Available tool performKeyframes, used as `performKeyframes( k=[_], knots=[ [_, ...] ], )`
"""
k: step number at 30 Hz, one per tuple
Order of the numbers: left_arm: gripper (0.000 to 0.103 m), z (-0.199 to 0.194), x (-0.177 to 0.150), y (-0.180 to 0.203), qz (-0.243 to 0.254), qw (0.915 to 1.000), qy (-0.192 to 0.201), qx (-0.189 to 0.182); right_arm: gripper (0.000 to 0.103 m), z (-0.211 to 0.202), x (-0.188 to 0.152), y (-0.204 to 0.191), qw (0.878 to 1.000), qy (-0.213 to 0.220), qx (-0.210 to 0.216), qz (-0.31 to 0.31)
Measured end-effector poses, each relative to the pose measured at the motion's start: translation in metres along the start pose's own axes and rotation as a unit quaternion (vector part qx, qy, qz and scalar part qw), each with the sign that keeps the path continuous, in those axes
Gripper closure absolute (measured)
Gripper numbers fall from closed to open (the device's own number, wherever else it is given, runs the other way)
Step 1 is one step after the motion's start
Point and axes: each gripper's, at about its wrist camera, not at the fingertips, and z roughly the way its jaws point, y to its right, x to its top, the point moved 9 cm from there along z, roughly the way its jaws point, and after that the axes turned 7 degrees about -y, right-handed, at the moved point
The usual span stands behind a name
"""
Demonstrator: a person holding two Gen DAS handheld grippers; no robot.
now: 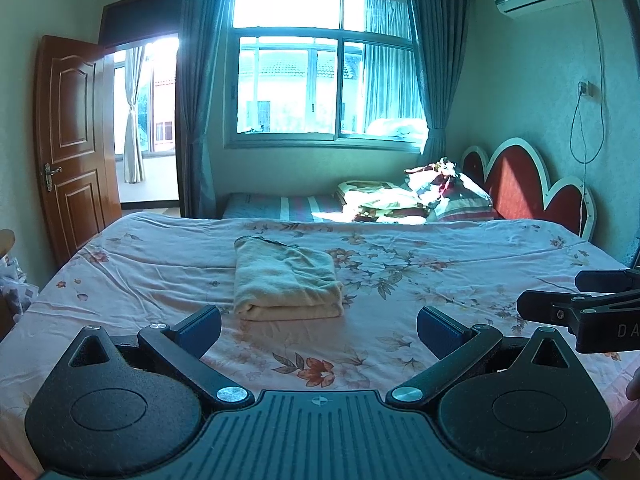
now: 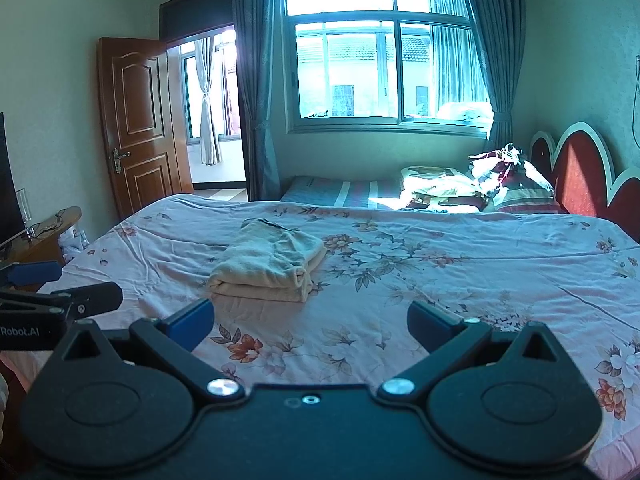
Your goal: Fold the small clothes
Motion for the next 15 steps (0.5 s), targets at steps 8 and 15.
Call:
performKeyframes(
  k=[8,15],
  knots=[
    [0.0,-0.001,0.0011,0.0043,0.003,1.0,0.002,0.002,0.001,-0.0002,0.0,0.0038,1.0,0.003,-0.001,0.002],
    [0.0,0.0007,0.0012,0.0061,0.006,1.0,0.0,0.001,0.001,-0.0001,0.0,0.0046,1.0,0.003,0.0,0.002]
  ],
)
